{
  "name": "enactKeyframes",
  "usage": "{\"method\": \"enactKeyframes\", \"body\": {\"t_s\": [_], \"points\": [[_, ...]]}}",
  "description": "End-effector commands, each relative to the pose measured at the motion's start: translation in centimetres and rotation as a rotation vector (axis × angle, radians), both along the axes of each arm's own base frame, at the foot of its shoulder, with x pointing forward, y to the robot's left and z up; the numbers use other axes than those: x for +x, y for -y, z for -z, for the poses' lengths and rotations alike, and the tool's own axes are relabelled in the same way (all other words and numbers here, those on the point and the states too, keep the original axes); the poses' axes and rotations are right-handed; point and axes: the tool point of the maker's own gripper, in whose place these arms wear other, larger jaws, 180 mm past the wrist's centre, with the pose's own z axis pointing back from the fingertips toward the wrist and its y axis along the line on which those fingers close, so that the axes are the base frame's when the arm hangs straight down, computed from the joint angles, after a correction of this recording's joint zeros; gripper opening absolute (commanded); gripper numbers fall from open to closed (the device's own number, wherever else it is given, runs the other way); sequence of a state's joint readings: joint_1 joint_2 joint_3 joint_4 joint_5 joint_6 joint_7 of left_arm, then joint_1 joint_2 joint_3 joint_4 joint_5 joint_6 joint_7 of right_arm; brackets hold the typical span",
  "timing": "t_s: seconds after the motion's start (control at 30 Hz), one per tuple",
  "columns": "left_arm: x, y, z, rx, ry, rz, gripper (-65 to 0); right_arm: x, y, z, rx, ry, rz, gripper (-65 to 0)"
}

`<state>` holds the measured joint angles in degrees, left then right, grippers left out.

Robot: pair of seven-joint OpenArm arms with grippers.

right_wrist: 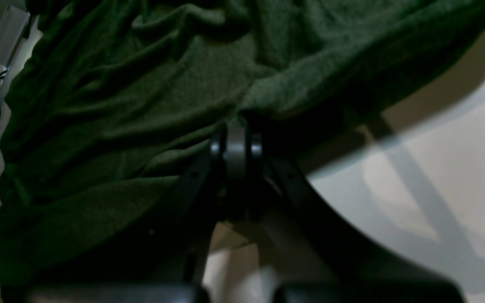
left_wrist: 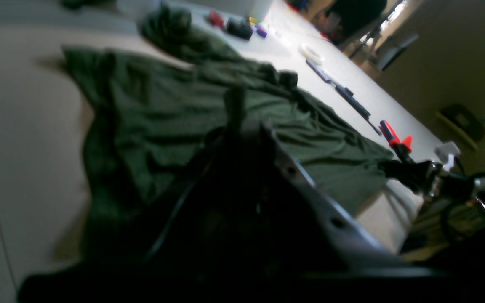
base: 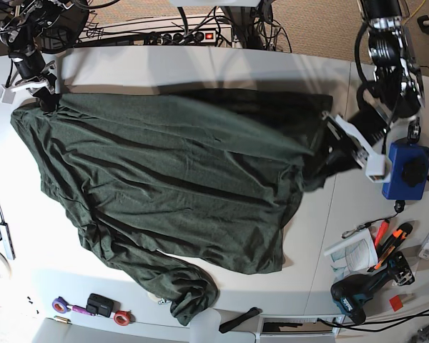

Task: Layout the t-shirt on the table in an organized manner, then fold the t-shirt properly
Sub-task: 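Pull the shirt side with the left gripper back toward the collar, release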

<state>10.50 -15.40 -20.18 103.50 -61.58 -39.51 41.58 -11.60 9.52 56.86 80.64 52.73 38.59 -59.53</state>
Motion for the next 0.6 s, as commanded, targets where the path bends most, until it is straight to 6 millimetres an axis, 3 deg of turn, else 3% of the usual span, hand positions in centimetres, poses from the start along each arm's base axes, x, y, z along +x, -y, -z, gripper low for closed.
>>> {"method": "enactKeyframes", "body": {"t_s": [0.0,0.57], "points": [[0.1,-0.1,-1.5,-0.03,0.05,-0.001,-65.0,0.7,0.9,-1.7,-0.03,0.053,0.008,-65.0],[-2.7,0.0,1.8,-0.011,-0.072,0.011,-65.0,0.7,0.9,-1.7,-0.029,0.053,0.007,-65.0]]}}
